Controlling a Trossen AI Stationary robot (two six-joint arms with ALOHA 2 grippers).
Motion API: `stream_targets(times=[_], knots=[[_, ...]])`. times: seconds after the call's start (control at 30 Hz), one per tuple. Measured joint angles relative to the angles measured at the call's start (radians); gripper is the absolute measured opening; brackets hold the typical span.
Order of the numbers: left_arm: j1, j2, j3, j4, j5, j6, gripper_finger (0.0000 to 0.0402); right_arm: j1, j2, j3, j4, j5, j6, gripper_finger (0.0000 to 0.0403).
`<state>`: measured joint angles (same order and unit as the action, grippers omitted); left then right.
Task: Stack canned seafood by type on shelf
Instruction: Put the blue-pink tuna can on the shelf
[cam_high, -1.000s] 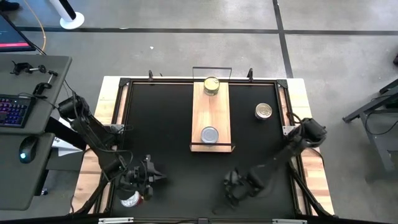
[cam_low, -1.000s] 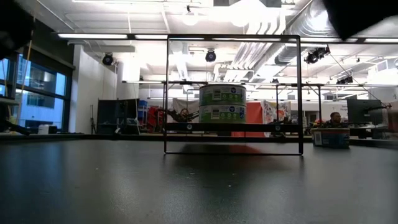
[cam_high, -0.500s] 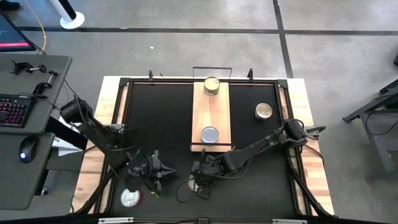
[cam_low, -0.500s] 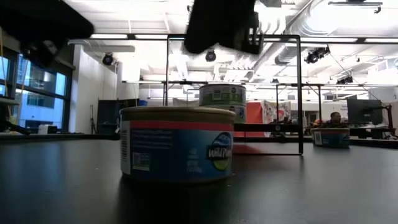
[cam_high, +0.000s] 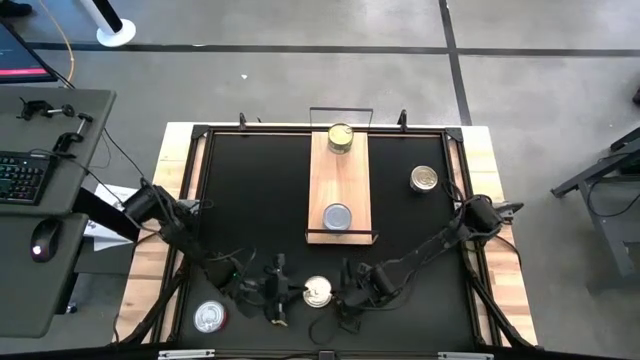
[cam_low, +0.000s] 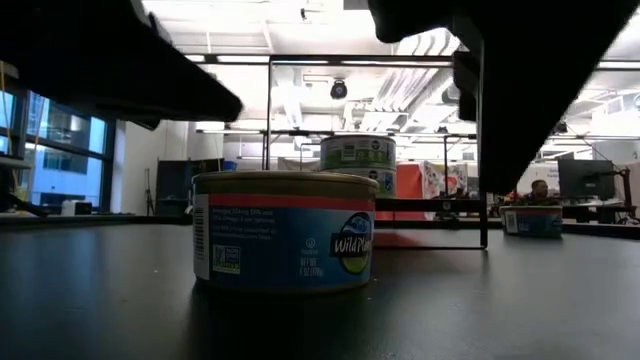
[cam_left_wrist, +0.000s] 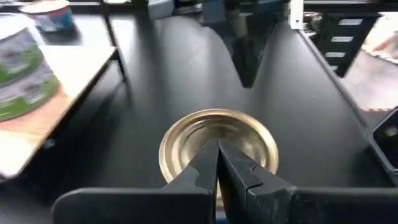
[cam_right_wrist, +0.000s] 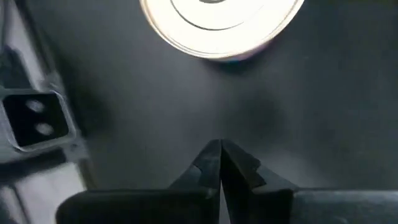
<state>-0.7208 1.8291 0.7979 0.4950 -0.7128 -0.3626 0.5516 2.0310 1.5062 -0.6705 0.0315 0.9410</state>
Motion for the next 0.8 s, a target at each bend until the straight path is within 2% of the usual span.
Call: stream_targets(times=[0.23,0.37,0.53,0.8], knots=[[0.010,0.006,0.002,-0.058,0.050,-0.043,0.0000,0.011,0.003,-0.118,0.155,0.082,0.157,0.0000],[0.010,0.008,0.002,-0.104,0.052,-0.086,0.0000,-0.013,0.003,-0.145,0.242,0.151,0.157,0.0000],[0.010,0.010,0.002,-0.118,0.099,-0.098,0.0000,-0.048,0.002,-0.148,0.255,0.157,0.140,0.0000],[0.016,0.010,0.002,-0.103,0.092,-0.098,0.0000,-0.061,0.002,-0.148,0.273,0.121,0.106,0.0000]])
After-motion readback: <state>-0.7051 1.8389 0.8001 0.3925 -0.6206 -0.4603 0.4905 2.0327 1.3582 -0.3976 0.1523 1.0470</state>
